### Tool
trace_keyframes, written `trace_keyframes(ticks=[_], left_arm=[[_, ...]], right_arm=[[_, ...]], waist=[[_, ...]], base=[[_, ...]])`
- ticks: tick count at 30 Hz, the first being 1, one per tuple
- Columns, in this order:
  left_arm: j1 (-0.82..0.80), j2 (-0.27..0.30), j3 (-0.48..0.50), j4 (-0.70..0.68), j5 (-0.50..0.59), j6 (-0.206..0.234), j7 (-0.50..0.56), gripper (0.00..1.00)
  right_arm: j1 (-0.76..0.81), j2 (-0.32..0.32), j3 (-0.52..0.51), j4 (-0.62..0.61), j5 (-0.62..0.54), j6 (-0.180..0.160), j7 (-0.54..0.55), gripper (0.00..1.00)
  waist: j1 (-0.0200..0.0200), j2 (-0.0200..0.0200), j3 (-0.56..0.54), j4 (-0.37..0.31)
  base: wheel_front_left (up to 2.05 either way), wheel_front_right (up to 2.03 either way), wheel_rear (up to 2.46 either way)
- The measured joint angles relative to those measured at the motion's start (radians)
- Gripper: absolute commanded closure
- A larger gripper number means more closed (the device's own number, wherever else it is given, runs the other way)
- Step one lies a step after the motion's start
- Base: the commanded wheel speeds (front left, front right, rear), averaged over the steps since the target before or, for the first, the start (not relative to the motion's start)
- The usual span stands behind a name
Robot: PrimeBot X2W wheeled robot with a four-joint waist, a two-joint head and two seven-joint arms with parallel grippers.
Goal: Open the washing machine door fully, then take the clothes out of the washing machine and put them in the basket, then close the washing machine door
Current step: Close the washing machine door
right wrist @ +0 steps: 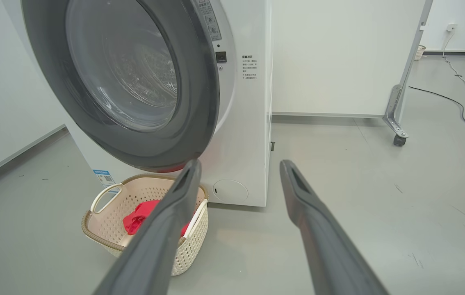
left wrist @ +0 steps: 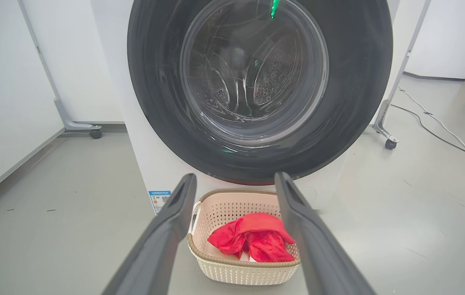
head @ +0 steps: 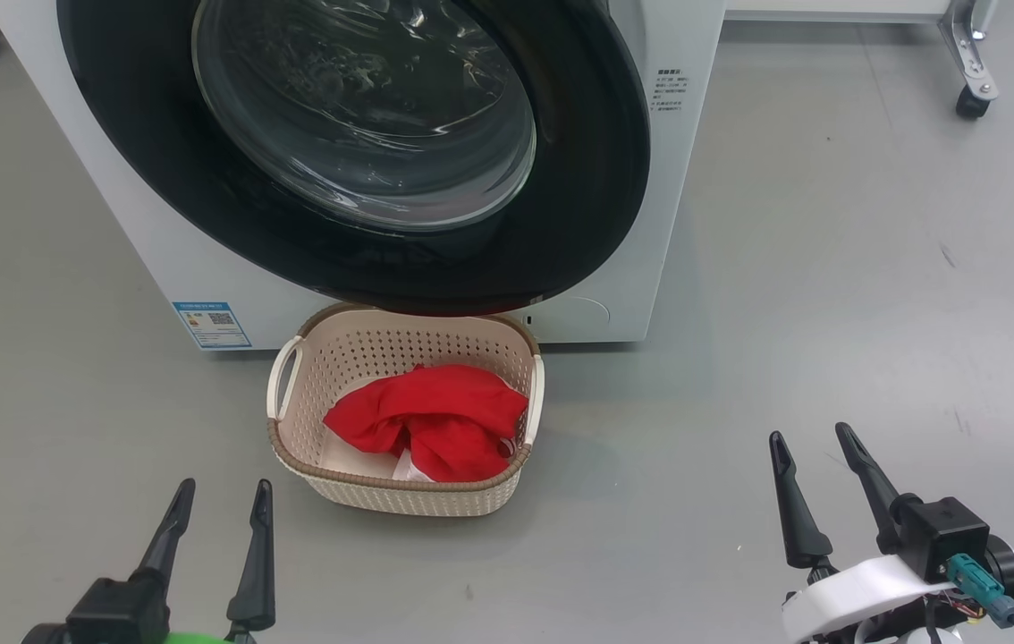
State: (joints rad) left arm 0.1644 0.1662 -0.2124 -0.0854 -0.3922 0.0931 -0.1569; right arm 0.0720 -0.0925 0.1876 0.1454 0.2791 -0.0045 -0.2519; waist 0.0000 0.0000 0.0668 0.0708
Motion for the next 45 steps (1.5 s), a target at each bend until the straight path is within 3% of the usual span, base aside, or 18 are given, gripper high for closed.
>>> trace_keyframes(ticks=[10, 11, 12, 13, 14, 15, 28, 45], left_arm=[[0.0, -0.023, -0.009, 0.009, 0.016, 0.007, 0.0, 0.0], [0.0, -0.024, -0.01, 0.011, 0.016, 0.007, 0.0, 0.0], [0.0, -0.026, -0.011, 0.012, 0.018, 0.007, 0.0, 0.0], [0.0, -0.027, -0.013, 0.012, 0.02, 0.007, 0.0, 0.0], [0.0, -0.028, -0.015, 0.013, 0.025, 0.008, 0.0, 0.0], [0.0, -0.029, -0.016, 0.014, 0.028, 0.008, 0.0, 0.0], [-0.003, -0.041, -0.027, 0.015, 0.063, 0.016, 0.0, 0.0], [-0.089, -0.061, -0.079, -0.007, 0.09, 0.016, -0.012, 0.0]], right_arm=[[0.0, 0.002, 0.006, -0.002, 0.0, -0.007, 0.0, 0.0], [0.0, 0.002, 0.006, -0.002, 0.0, -0.007, 0.0, 0.08], [0.0, 0.001, 0.006, -0.002, 0.0, -0.007, 0.0, 0.08], [0.0, 0.002, 0.006, -0.002, 0.0, -0.007, 0.0, 0.32], [0.0, 0.002, 0.006, -0.002, 0.0, -0.007, 0.0, 0.89], [0.0, 0.002, 0.006, -0.002, 0.0, -0.007, 0.0, 1.0], [-0.003, -0.014, 0.001, -0.013, 0.001, -0.006, 0.006, 1.0], [-0.278, -0.085, 0.026, -0.047, -0.027, 0.076, 0.057, 1.0]], waist=[[0.0, 0.0, -0.003, 0.0], [0.0, 0.0, -0.004, -0.001], [0.0, 0.0, -0.004, -0.001], [0.0, 0.0, -0.005, -0.001], [0.0, 0.0, -0.005, 0.0], [0.0, 0.0, -0.006, 0.0], [0.0, 0.0, 0.01, 0.009], [0.0, 0.0, 0.113, 0.06]], base=[[0.0, 0.0, 0.0], [0.0, 0.0, 0.0], [0.0, 0.0, 0.0], [0.0, 0.0, 0.0], [0.0, 0.0, 0.0], [0.0, 0.0, 0.0], [0.0, 0.0, 0.0], [0.0, 0.0, 0.0]])
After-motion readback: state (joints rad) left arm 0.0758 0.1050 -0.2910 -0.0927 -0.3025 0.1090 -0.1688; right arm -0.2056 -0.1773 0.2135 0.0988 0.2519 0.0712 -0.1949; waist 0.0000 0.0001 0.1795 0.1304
